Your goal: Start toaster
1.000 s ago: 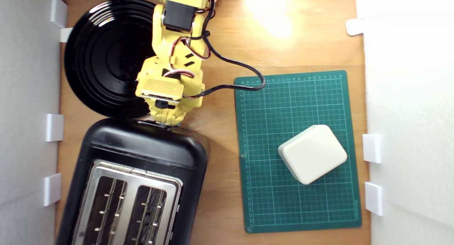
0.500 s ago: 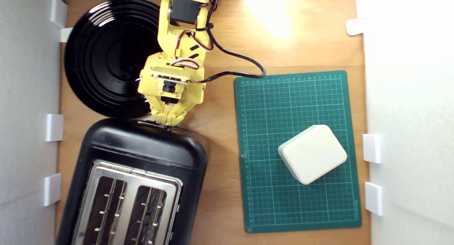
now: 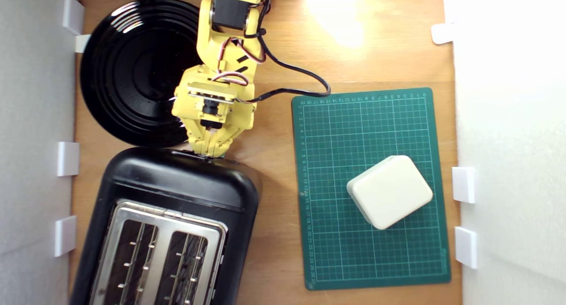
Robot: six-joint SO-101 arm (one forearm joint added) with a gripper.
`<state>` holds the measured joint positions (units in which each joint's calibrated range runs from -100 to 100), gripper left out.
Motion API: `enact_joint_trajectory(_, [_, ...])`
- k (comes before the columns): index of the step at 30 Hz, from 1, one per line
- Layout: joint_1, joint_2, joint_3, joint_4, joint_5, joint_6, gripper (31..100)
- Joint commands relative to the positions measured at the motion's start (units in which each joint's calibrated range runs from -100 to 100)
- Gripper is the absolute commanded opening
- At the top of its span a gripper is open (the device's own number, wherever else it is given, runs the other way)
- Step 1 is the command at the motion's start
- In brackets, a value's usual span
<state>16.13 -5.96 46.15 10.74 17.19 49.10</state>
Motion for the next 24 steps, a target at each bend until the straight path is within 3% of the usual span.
enact_joint_trajectory(1, [1.0,7.3,-1.3,-1.2,-1.5,-0.2,31.3])
enact_joint_trajectory(3, [0.9,7.3,-1.5,-1.2,-1.0,-0.2,31.3])
enact_joint_trajectory(18, [-3.5,11.5,-29.6,-1.2,41.6,-4.0,31.3])
enact_joint_trajectory(24, [-4.9,12.1,-33.8,-0.6,43.1,-5.9,31.3])
